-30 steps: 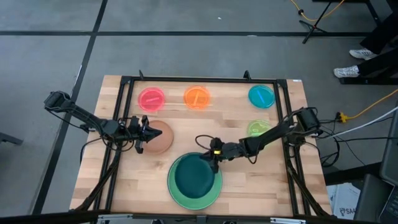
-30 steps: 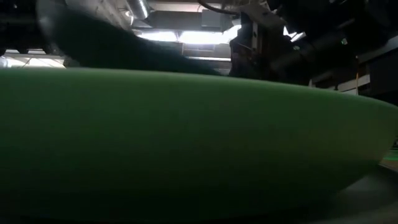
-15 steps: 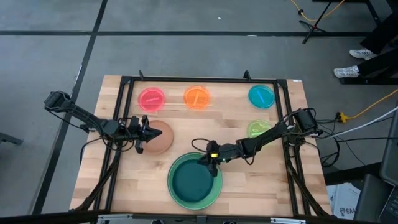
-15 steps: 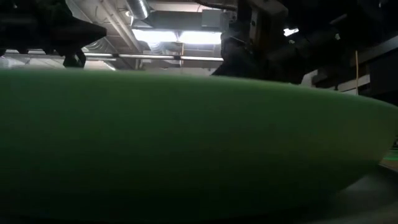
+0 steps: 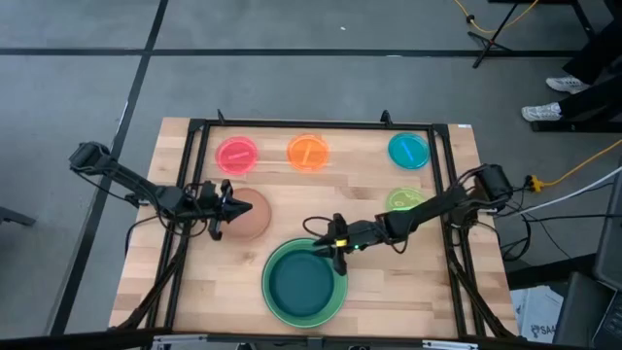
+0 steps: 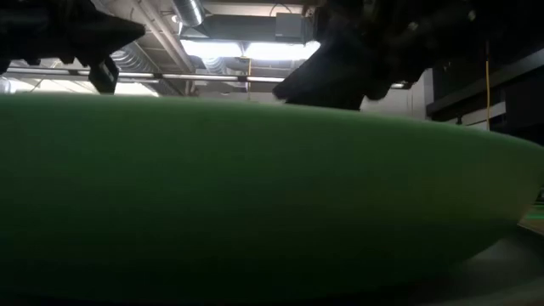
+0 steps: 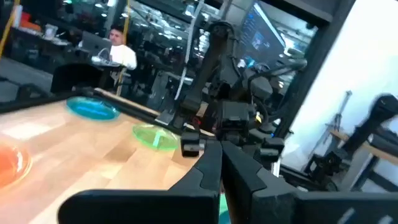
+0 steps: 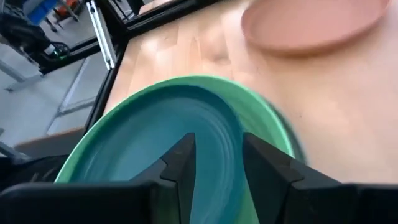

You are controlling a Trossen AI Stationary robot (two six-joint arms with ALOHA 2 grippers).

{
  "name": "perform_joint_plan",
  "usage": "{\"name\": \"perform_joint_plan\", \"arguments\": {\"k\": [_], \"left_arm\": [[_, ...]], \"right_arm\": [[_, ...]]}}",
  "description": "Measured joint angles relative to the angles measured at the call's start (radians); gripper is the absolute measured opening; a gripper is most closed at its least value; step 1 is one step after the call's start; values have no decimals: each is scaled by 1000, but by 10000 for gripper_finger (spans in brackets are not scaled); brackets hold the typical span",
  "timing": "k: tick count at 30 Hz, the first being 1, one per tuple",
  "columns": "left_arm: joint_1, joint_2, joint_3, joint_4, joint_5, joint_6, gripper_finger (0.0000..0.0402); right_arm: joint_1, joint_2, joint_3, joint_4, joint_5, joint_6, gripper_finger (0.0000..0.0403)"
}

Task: Stack plastic plates
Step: Stack the brown plate on top of the dark green plate

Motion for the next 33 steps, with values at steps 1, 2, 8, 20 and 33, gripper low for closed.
{"name": "perform_joint_plan", "arguments": {"k": [1, 2, 8, 20, 33], "left_arm": [[-6, 5, 14, -12, 7, 12, 4], [-12, 12, 28, -28, 15, 26, 4], [-60, 109, 153, -152, 21, 80, 4], [-109, 380, 433, -607, 11, -2, 4], [-149, 520, 527, -814, 18, 63, 4]], "right_arm": [[12, -20, 0, -10, 23, -26, 122], [25, -39, 0, -18, 43, -51, 122], [85, -96, 0, -10, 164, -207, 122], [92, -193, 0, 46, 235, -329, 122], [92, -202, 0, 207, 235, -402, 122]]}}
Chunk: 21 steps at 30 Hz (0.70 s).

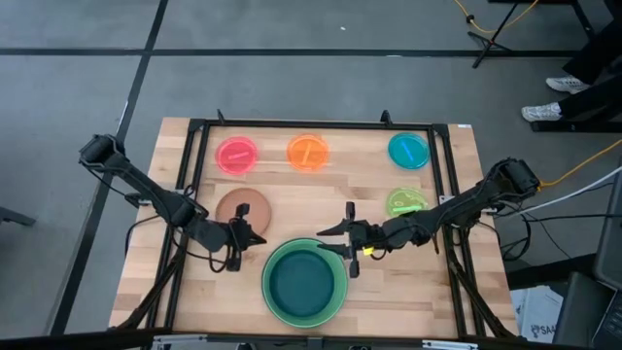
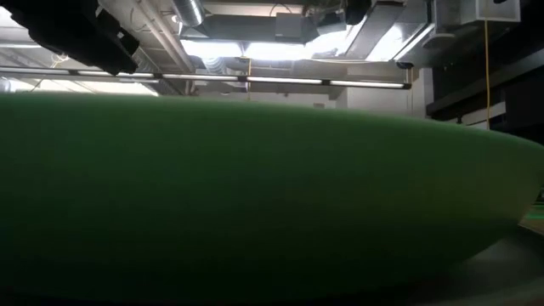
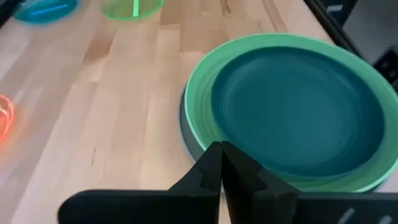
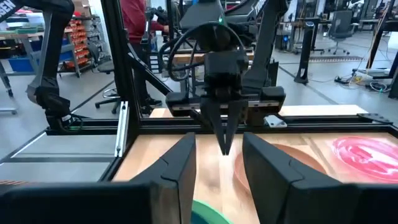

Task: Stack plastic plates
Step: Stack the brown plate on top of the dark green plate

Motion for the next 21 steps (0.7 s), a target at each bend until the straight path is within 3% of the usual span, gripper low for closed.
{"name": "perform_joint_plan", "arguments": {"k": [7, 12, 21], "left_arm": [[2, 2, 1, -6, -13, 10, 4], [2, 2, 1, -92, -27, -78, 10], [2, 6, 1, -255, -50, -347, 100]], "right_arm": [[0, 0, 0, 18, 0, -17, 122], [0, 0, 0, 0, 0, -17, 122], [0, 0, 0, -24, 0, -3, 122]]}}
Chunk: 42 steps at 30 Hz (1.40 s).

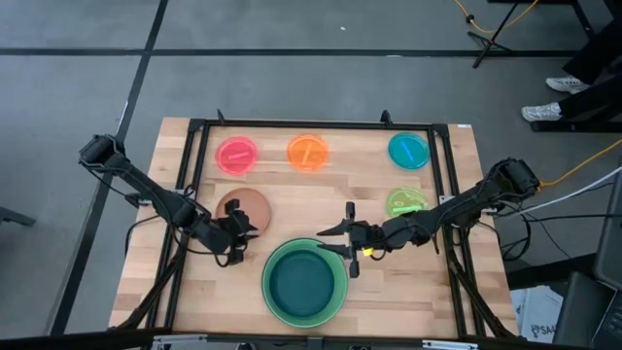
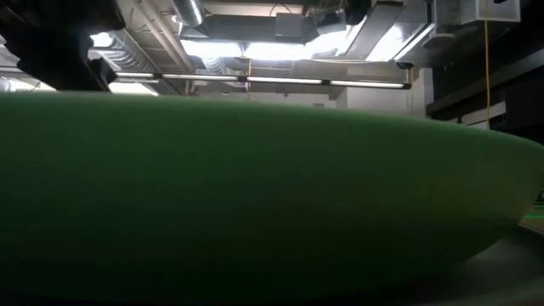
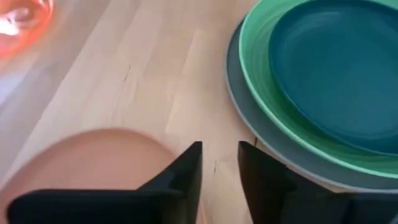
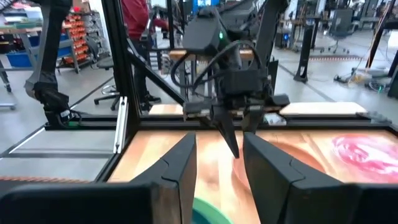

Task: Stack plastic plates
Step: Stack the brown plate on top of the dark green plate

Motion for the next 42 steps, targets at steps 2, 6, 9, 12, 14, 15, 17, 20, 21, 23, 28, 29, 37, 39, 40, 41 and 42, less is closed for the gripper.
{"name": "perform_joint_plan", "arguments": {"k": [2, 6, 9, 12, 14, 15, 17, 20, 21, 23, 28, 29, 37, 39, 40, 41, 42], "left_arm": [[-1, 18, 0, -2, 14, -10, 118], [-1, 74, 0, 3, 18, -4, 131], [-1, 128, 0, 1, 25, -8, 132], [-1, 179, 0, 2, 49, -8, 133], [-1, 210, 0, 2, 58, -9, 133], [-1, 226, 0, 2, 57, -9, 133], [0, 252, 0, 2, 57, -9, 133], [0, 286, 0, 2, 54, -9, 133], [0, 296, 0, 2, 53, -9, 133], [0, 314, 0, 2, 46, -17, 133], [0, 358, 0, 3, 12, -33, 133], [0, 366, 0, 5, 14, -33, 133], [-1, 388, 1, 10, 14, -20, 93], [-1, 387, 1, 12, 19, -2, 72], [-1, 387, 1, 12, 19, 0, 61], [-1, 387, 1, 12, 18, 0, 49], [-1, 387, 1, 11, 15, 1, 38]], "right_arm": [[0, 0, 0, -24, 0, 15, 122], [0, 0, 0, -33, 7, 19, 122], [0, 0, 0, -35, 9, 19, 122], [0, 0, 0, -36, 9, 19, 122], [0, 0, 0, -41, 9, 19, 122], [0, 0, 0, -44, 9, 19, 122], [0, 0, 0, -46, 10, 19, 122], [0, 0, 0, -46, 10, 19, 122], [0, 0, 0, -46, 10, 19, 122], [0, 0, 0, -46, 10, 19, 122], [0, 0, 0, -46, 10, 33, 122], [0, 0, 0, -46, 10, 33, 122], [0, 1, 0, -46, 10, 33, 122], [0, 1, 0, -46, 10, 33, 122], [0, 1, 0, -47, 10, 33, 122], [0, 1, 0, -47, 10, 33, 122], [0, 1, 0, -47, 10, 33, 122]]}}
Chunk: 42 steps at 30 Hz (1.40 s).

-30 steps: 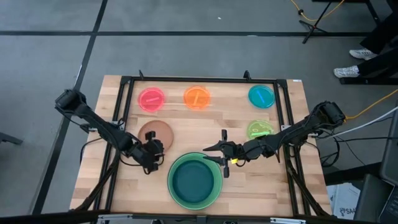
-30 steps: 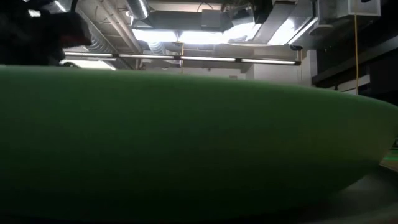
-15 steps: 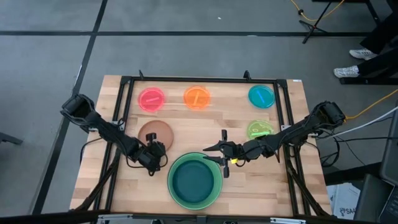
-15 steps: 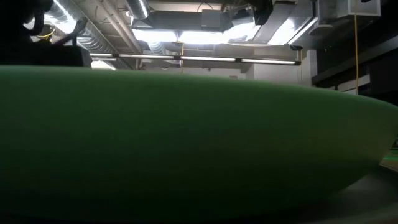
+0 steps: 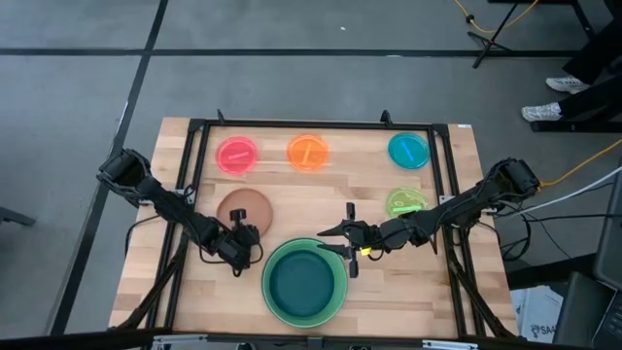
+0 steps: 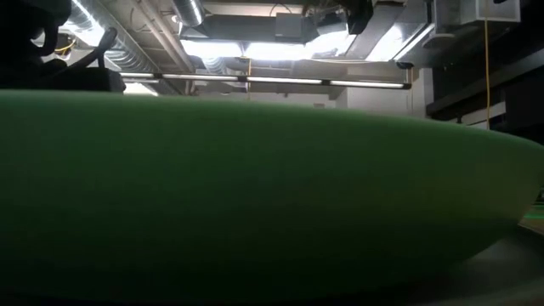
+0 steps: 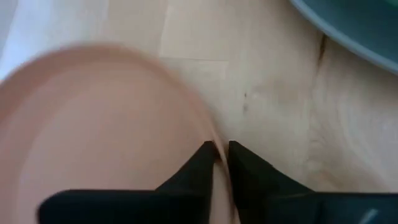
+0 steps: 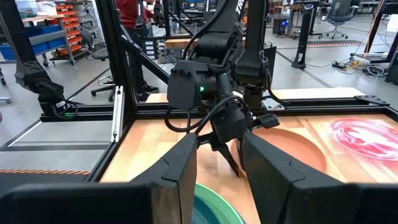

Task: Stack plastic plates
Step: Stack the brown plate on top of the dark green plate

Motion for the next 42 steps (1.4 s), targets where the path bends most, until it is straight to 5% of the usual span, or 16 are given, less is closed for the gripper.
{"name": "perform_joint_plan", "arguments": {"k": [4, 10, 22, 42], "left_arm": [[1, 0, -1, -6, -10, 21, 7], [-16, -39, 15, -39, -37, 26, 14], [-106, -61, 276, -136, -143, 184, 15], [-182, 95, 302, 435, -24, 394, 15]], "right_arm": [[0, 0, 0, 0, -1, 0, 122], [0, 0, 0, -1, -10, 0, 122], [0, 0, 0, 2, -10, 0, 122], [117, 0, -1, 272, -11, -207, 122]]}}
